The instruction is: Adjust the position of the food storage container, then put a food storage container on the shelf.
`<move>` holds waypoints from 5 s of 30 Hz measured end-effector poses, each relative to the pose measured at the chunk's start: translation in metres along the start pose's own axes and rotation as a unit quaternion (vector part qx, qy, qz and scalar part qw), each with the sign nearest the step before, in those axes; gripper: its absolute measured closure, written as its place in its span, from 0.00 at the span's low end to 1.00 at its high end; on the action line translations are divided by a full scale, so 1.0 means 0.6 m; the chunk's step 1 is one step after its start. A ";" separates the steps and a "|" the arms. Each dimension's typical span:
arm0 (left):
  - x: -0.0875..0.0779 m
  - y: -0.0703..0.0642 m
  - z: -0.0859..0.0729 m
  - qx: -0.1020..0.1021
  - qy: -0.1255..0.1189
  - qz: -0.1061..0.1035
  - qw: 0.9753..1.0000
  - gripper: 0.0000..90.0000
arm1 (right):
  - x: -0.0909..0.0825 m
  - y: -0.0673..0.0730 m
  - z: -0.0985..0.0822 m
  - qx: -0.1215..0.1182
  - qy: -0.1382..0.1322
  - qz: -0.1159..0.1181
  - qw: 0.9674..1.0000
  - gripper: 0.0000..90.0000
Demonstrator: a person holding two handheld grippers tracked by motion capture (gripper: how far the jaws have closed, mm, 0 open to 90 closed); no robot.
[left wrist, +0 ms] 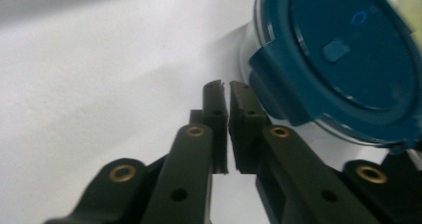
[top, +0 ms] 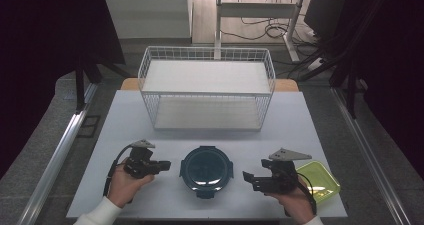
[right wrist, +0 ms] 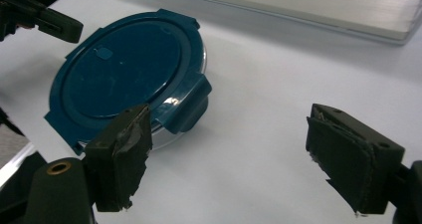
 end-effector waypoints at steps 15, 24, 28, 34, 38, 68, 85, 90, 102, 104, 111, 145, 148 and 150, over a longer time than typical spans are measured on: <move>-0.018 -0.018 -0.006 -0.020 0.001 0.024 0.999 0.19 | 0.021 0.022 -0.011 -0.009 0.024 0.030 0.999 0.16; -0.015 -0.022 -0.004 -0.024 0.001 0.019 1.000 0.16 | 0.032 0.031 -0.016 -0.002 0.040 0.038 0.998 0.14; -0.009 -0.020 -0.002 -0.037 0.001 0.024 0.999 0.12 | 0.038 0.034 -0.015 0.000 0.046 0.040 0.998 0.13; -0.009 -0.023 0.001 -0.044 -0.007 0.014 0.999 0.12 | 0.049 0.039 -0.018 0.004 0.058 0.043 0.997 0.13; -0.005 -0.023 0.003 -0.054 -0.010 0.002 0.998 0.12 | 0.055 0.043 -0.021 0.010 0.065 0.045 0.997 0.12; 0.075 -0.054 0.041 -0.108 0.000 -0.106 0.989 0.13 | 0.143 0.054 -0.015 0.126 0.112 0.087 0.982 0.06; 0.091 -0.064 0.032 -0.147 0.005 -0.149 0.978 0.23 | 0.156 0.064 -0.034 0.194 0.143 0.126 0.962 0.13; 0.092 -0.065 0.031 -0.149 0.008 -0.146 0.978 0.24 | 0.153 0.062 -0.031 0.199 0.139 0.124 0.962 0.18; 0.096 -0.069 0.029 -0.153 0.016 -0.153 0.976 0.21 | 0.149 0.054 -0.026 0.216 0.138 0.132 0.957 0.25; 0.095 -0.069 0.029 -0.154 0.017 -0.155 0.976 0.22 | 0.149 0.054 -0.026 0.216 0.138 0.133 0.957 0.25; 0.093 -0.071 0.028 -0.160 0.020 -0.152 0.975 0.22 | 0.147 0.054 -0.025 0.215 0.137 0.134 0.958 0.27; 0.054 -0.097 0.026 -0.148 -0.025 -0.116 0.982 0.38 | 0.106 0.071 -0.028 0.219 0.090 0.114 0.965 0.37; 0.054 -0.097 0.027 -0.146 -0.025 -0.116 0.982 0.38 | 0.106 0.070 -0.026 0.215 0.087 0.113 0.966 0.37; 0.054 -0.097 0.027 -0.143 -0.023 -0.116 0.983 0.38 | 0.105 0.071 -0.025 0.215 0.086 0.113 0.966 0.38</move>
Point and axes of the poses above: each handheld gripper's, and its own axes: x roughly forward along the jaws, z roughly out of its top, y roughly to its left, the point moved 9 cm from there along x, roughly forward along the jaws, and after that the axes turned 13 degrees about x, right-handed, at the moved point
